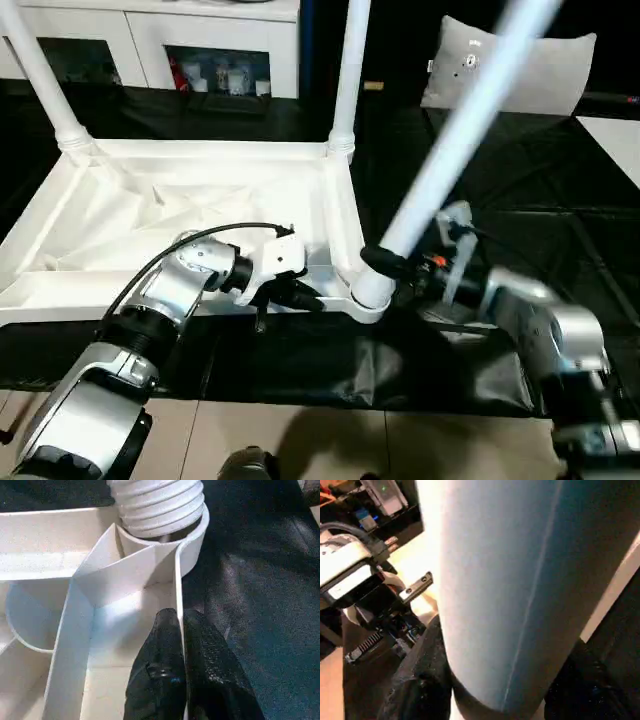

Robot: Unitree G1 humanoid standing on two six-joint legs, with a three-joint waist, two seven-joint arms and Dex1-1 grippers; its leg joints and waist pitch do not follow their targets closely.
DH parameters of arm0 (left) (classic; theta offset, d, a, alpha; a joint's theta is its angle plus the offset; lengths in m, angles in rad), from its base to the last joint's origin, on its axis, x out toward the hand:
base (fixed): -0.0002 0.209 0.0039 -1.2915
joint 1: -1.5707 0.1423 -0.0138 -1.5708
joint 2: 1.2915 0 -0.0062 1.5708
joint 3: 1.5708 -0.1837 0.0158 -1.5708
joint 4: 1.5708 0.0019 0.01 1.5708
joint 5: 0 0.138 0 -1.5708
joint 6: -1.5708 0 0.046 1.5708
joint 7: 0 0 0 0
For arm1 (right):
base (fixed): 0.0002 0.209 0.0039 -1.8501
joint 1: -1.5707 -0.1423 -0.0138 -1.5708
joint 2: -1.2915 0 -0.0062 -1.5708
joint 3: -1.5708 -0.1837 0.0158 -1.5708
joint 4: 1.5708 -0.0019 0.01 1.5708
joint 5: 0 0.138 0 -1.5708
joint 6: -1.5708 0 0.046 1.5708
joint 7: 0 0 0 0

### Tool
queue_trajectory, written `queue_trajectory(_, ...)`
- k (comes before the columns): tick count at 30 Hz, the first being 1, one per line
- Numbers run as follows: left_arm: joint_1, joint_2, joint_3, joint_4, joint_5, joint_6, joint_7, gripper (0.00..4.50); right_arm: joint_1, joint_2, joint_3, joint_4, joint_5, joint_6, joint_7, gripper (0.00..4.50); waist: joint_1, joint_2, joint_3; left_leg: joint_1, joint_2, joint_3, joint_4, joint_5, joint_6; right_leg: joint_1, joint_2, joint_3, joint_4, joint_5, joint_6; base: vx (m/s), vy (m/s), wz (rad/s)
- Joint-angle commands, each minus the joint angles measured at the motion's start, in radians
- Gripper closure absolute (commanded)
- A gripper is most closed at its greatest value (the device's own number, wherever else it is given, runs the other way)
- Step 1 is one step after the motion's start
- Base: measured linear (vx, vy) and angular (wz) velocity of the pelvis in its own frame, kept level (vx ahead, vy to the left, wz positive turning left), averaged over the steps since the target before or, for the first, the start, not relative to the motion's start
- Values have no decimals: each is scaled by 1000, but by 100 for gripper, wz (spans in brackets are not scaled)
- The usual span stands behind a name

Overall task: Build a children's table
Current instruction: Insert table leg to table base

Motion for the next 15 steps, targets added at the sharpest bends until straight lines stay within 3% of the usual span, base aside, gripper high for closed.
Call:
queue_trajectory(1, -7, -4, 42, -30, -37, -5, 15, 450, 52, -12, 24, -8, -59, -17, -27, 261, -5, 5, -77, 42, 86, -42, -79, -240, -18, 35, -113, 53, -84, -207, -216, 0, 0, 0)
queue_trajectory(4, -8, -4, 43, -25, -35, -7, 15, 450, 76, -24, 58, -36, -116, -67, -44, 261, -6, 10, -73, 43, 85, -44, -81, -263, -29, 31, -113, 55, -89, -250, -206, 0, 0, 0)
queue_trajectory(6, -8, -4, 43, -24, -34, -9, 16, 450, 80, -29, 70, -39, -137, -83, -50, 261, -9, 7, -72, 42, 85, -45, -84, -271, -32, 32, -112, 55, -90, -253, -201, 0, 0, 0)
queue_trajectory(7, -7, -5, 43, -21, -32, -11, 20, 450, 86, -41, 100, -37, -182, -126, -61, 261, -10, 6, -71, 43, 85, -45, -84, -277, -32, 31, -112, 55, -90, -258, -201, 0, 0, 0)
queue_trajectory(11, -5, -5, 42, -23, -31, -11, 21, 450, 95, -52, 132, -46, -209, -150, -58, 261, -13, 7, -69, 42, 85, -46, -84, -288, -26, 31, -114, 57, -94, -277, -198, 0, 0, 0)
queue_trajectory(15, -8, 7, 29, -29, -18, -22, 10, 450, 76, -87, 206, -24, -271, -175, -19, 261, -17, 5, -57, 45, 86, -47, -88, -316, -26, 24, -112, 59, -99, -317, -189, 0, 0, 0)
